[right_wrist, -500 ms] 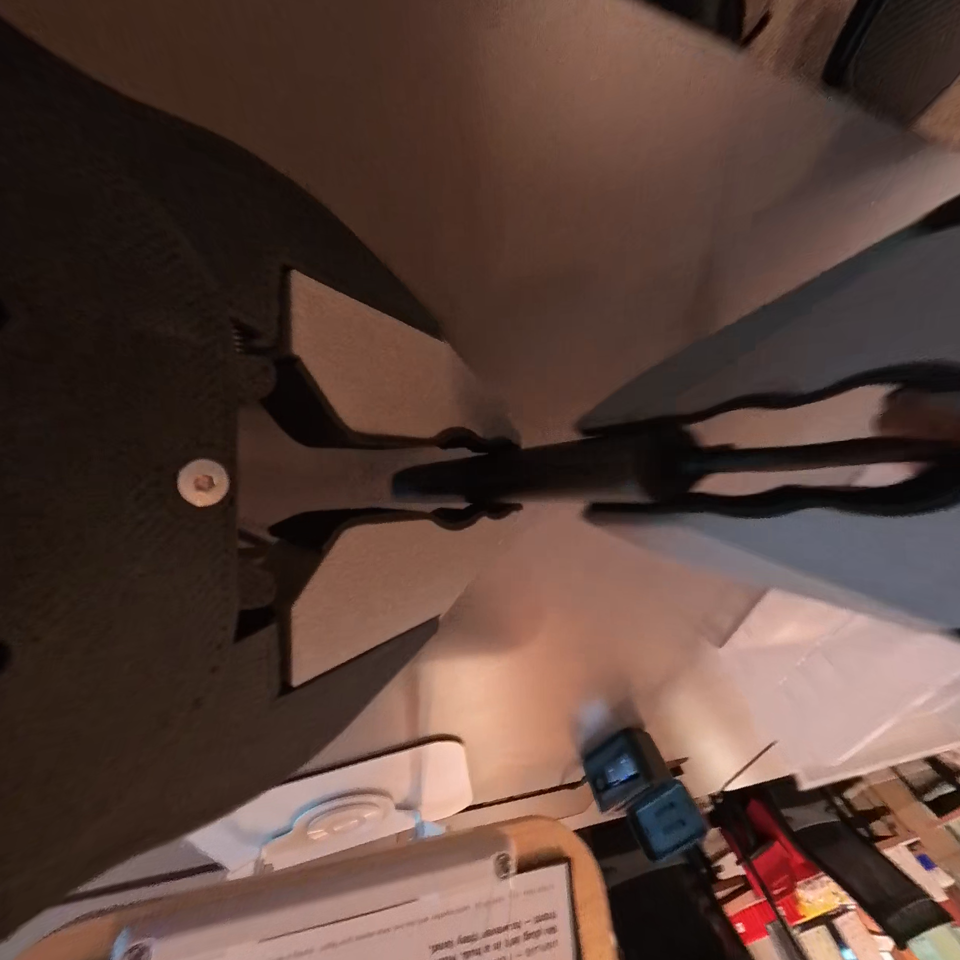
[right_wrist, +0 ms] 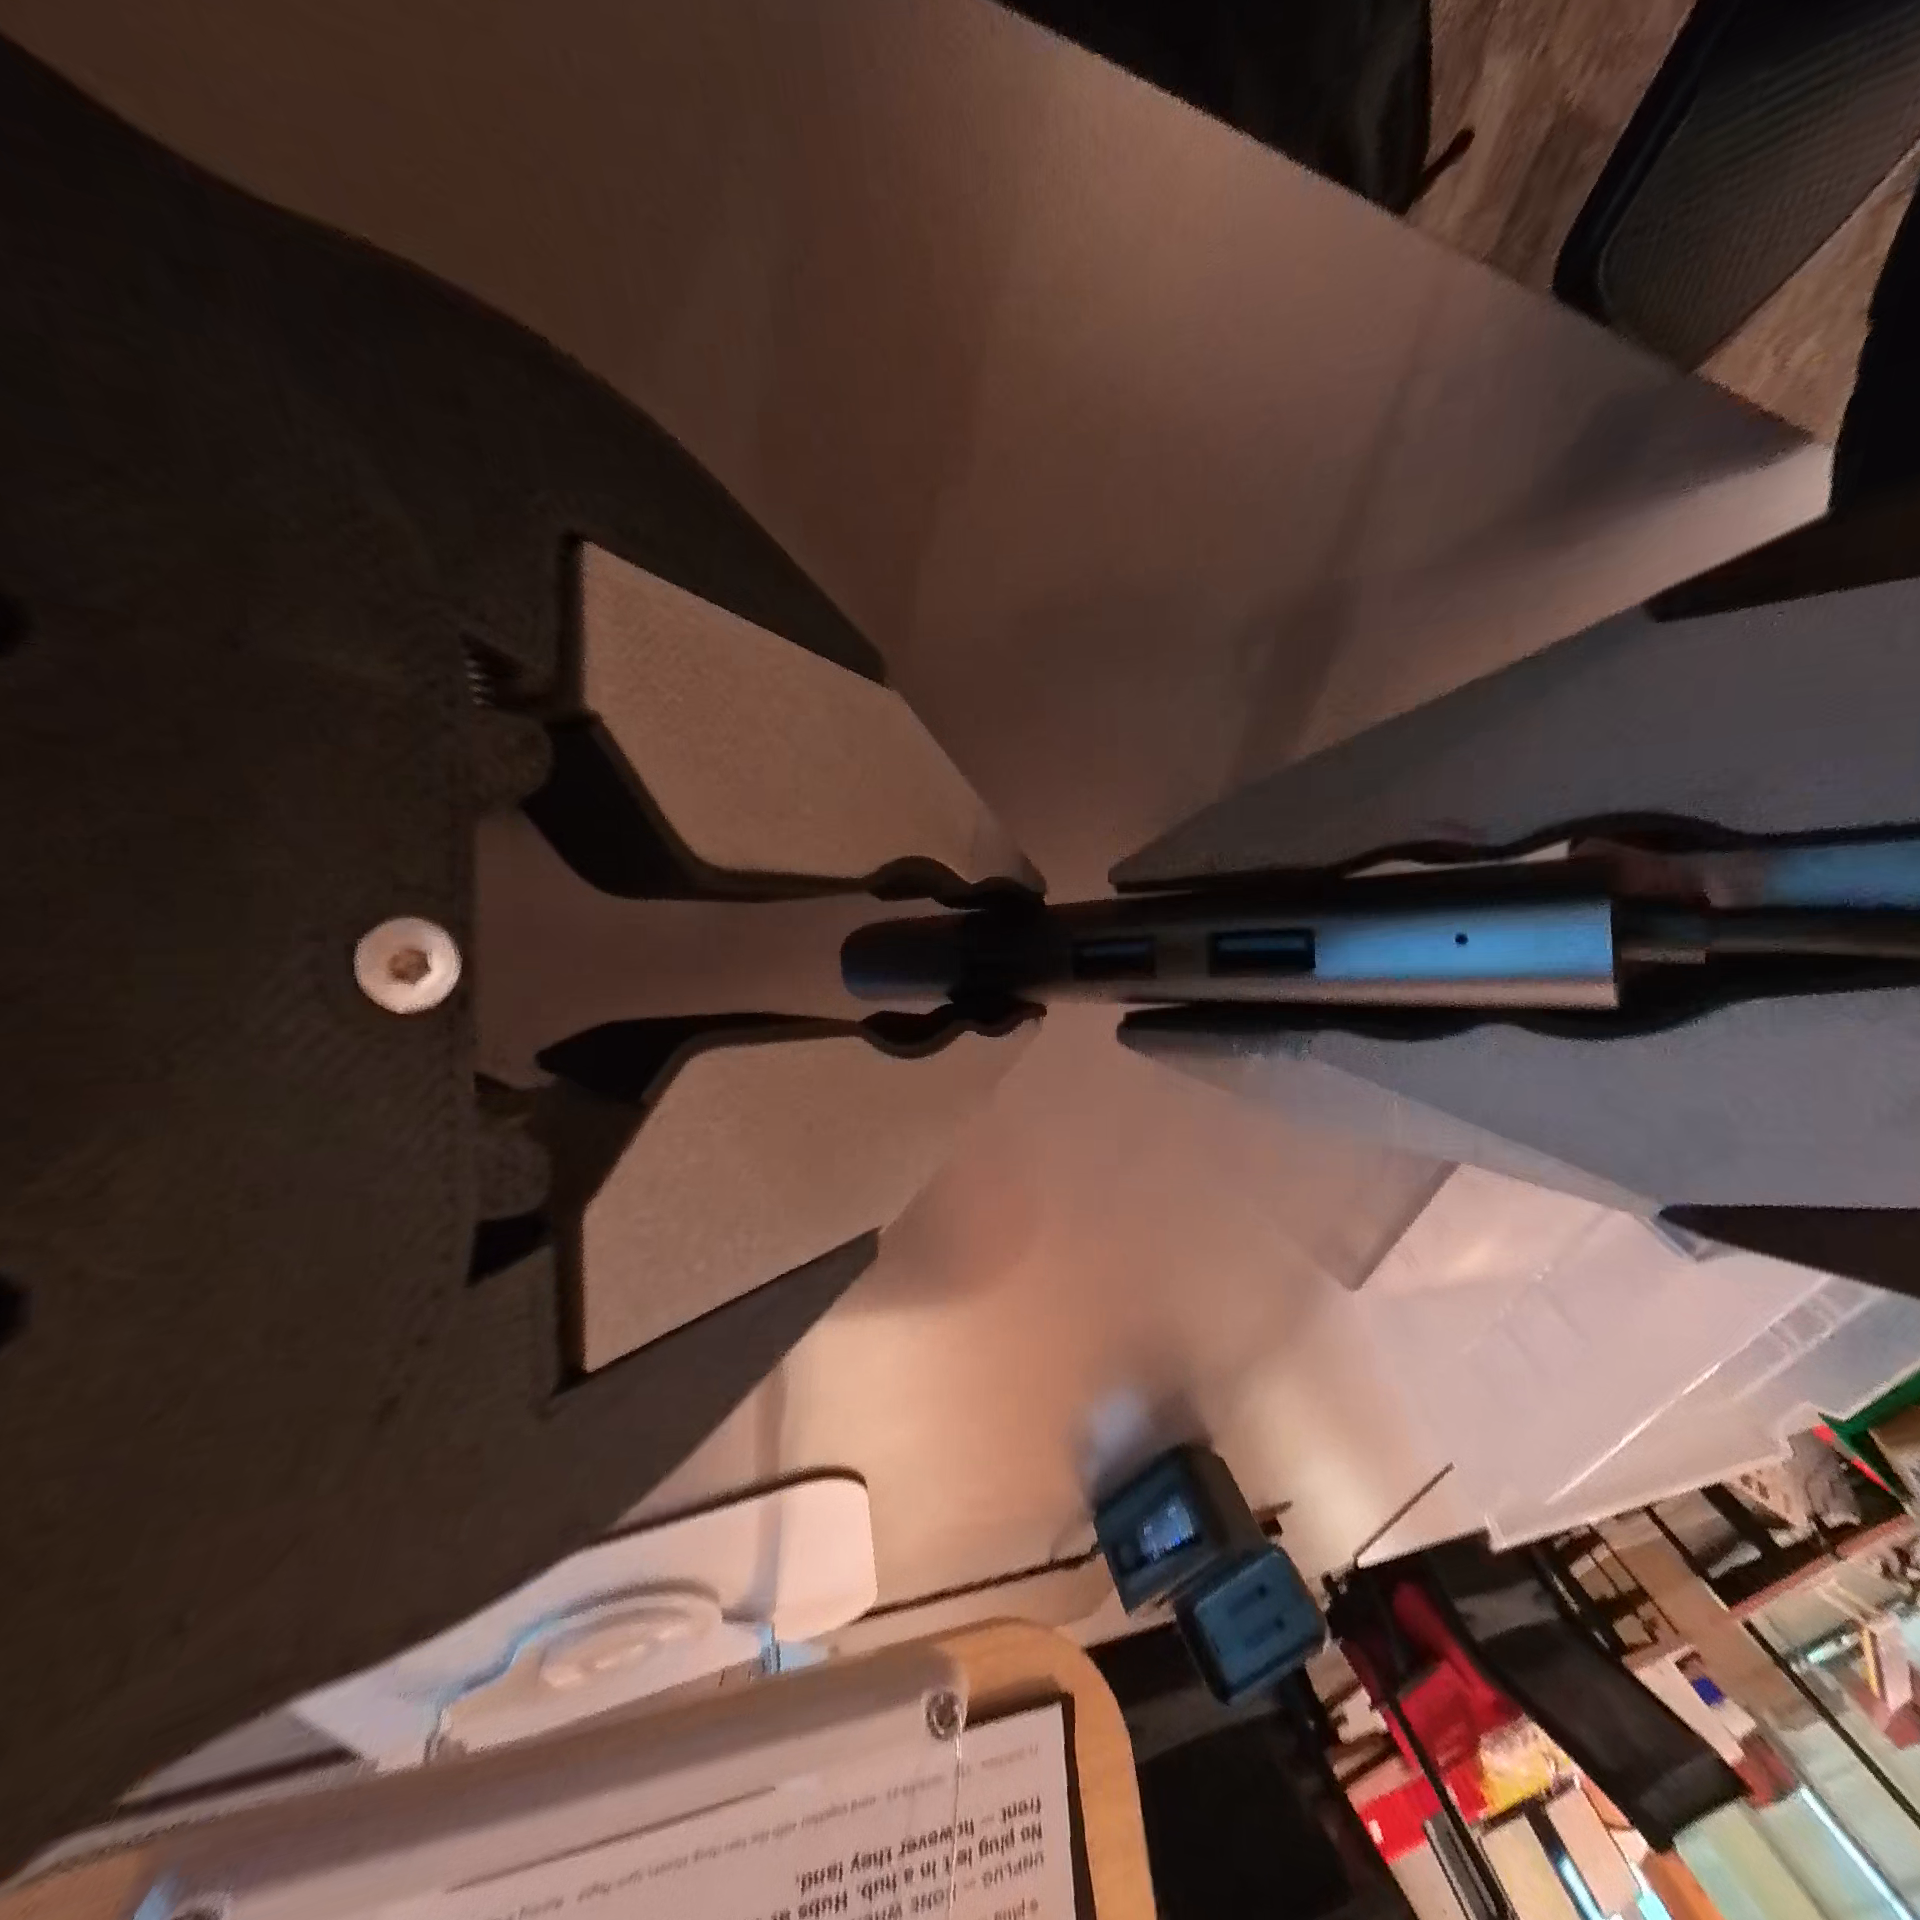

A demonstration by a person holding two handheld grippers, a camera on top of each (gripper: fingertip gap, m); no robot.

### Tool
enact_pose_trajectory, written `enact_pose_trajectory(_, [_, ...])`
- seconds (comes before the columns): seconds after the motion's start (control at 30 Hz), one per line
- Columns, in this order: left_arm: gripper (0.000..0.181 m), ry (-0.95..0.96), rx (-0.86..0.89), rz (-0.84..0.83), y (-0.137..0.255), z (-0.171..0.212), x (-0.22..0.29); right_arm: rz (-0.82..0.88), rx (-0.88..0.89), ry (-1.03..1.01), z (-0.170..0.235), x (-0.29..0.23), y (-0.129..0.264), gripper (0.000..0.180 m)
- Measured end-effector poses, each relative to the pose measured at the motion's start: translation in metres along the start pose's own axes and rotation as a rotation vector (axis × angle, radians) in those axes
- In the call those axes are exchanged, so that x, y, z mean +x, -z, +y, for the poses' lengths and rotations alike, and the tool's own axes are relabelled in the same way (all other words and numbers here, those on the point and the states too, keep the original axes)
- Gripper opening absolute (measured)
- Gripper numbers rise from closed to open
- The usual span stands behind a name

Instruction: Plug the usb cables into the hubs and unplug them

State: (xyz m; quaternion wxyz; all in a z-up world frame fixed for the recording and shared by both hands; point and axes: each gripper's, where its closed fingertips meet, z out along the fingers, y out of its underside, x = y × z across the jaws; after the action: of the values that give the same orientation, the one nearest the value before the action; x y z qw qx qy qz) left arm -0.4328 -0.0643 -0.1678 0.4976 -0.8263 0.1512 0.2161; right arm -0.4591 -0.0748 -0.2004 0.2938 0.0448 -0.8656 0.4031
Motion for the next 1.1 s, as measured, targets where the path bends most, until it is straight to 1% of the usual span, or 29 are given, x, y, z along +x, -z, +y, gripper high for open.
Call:
enact_pose_trajectory(0.03, [0.015, -0.023, -0.008, -0.017, -0.001, 0.001, -0.001, 0.002, -0.007, -0.017, 0.003, 0.003, 0.002, 0.014])
enact_pose_trajectory(0.1, [0.015, -0.120, -0.038, -0.114, -0.002, 0.008, -0.013, 0.050, -0.036, -0.079, 0.015, 0.018, 0.012, 0.019])
enact_pose_trajectory(0.17, [0.015, -0.220, -0.088, -0.232, 0.000, 0.023, -0.028, 0.094, -0.040, -0.205, 0.030, 0.036, 0.026, 0.039])
enact_pose_trajectory(0.23, [0.015, -0.272, -0.112, -0.324, 0.001, 0.036, -0.041, 0.136, -0.056, -0.344, 0.049, 0.052, 0.039, 0.043])
enact_pose_trajectory(0.33, [0.014, -0.329, -0.135, -0.383, 0.002, 0.043, -0.051, 0.142, -0.146, -0.479, 0.082, 0.055, 0.045, 0.051])
enact_pose_trajectory(0.43, [0.015, -0.369, -0.097, -0.428, 0.004, 0.034, -0.055, 0.101, -0.229, -0.531, 0.102, 0.045, 0.037, 0.050])
enact_pose_trajectory(0.5, [0.015, -0.366, -0.119, -0.415, 0.000, 0.042, -0.056, 0.079, -0.269, -0.542, 0.108, 0.040, 0.029, 0.049])
enact_pose_trajectory(0.6, [0.014, -0.345, -0.130, -0.398, -0.003, 0.049, -0.058, 0.077, -0.289, -0.562, 0.112, 0.041, 0.020, 0.034])
enact_pose_trajectory(0.63, [0.014, -0.347, -0.123, -0.400, -0.002, 0.049, -0.058, 0.074, -0.290, -0.572, 0.112, 0.043, 0.018, 0.032])
enact_pose_trajectory(0.67, [0.014, -0.357, -0.123, -0.402, -0.002, 0.049, -0.058, 0.076, -0.290, -0.581, 0.113, 0.045, 0.018, 0.032])
enact_pose_trajectory(0.77, [0.015, -0.375, -0.155, -0.391, -0.006, 0.056, -0.057, 0.058, -0.279, -0.606, 0.113, 0.046, 0.017, 0.044])
enact_pose_trajectory(0.8, [0.015, -0.368, -0.157, -0.382, -0.007, 0.057, -0.056, 0.047, -0.265, -0.614, 0.111, 0.045, 0.018, 0.044])
enact_pose_trajectory(0.87, [0.014, -0.356, -0.146, -0.373, -0.009, 0.055, -0.054, 0.035, -0.227, -0.631, 0.106, 0.046, 0.020, 0.043])
enact_pose_trajectory(0.97, [0.015, -0.339, -0.153, -0.378, -0.012, 0.055, -0.052, 0.010, -0.202, -0.678, 0.102, 0.047, 0.018, 0.031])
enact_pose_trajectory(1.1, [0.014, -0.355, -0.161, -0.403, -0.013, 0.051, -0.051, -0.038, -0.246, -0.706, 0.106, 0.042, 0.010, 0.037])
